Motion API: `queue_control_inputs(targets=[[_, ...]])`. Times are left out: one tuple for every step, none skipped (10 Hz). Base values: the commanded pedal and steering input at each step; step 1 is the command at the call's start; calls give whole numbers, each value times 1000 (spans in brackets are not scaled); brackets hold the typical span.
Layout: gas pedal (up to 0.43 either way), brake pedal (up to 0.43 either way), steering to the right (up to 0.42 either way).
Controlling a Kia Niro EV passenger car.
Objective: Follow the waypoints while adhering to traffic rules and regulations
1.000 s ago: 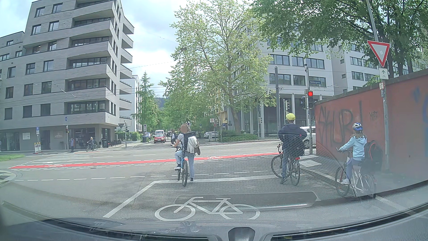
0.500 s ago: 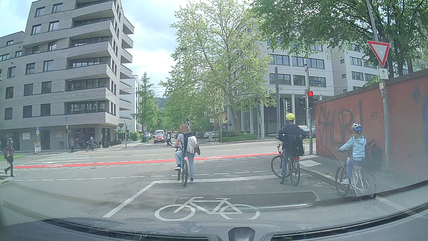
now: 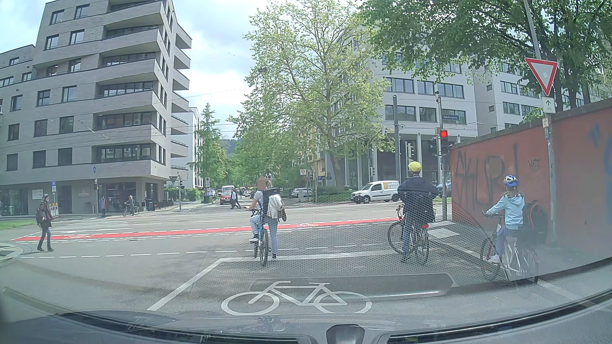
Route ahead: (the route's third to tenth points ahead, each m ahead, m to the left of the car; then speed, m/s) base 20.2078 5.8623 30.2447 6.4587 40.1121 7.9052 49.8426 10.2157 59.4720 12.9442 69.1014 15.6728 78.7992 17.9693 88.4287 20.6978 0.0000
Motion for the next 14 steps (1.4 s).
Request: queue_control_inputs(targets=[[0,262,-16],[0,262,-16],[0,262,-16],[0,262,-16],[0,262,-16],[0,262,-16],[0,262,-16],[0,262,-16],[0,262,-16],[0,262,-16],[0,262,-16],[0,262,-16],[0,262,-16],[0,262,-16]])
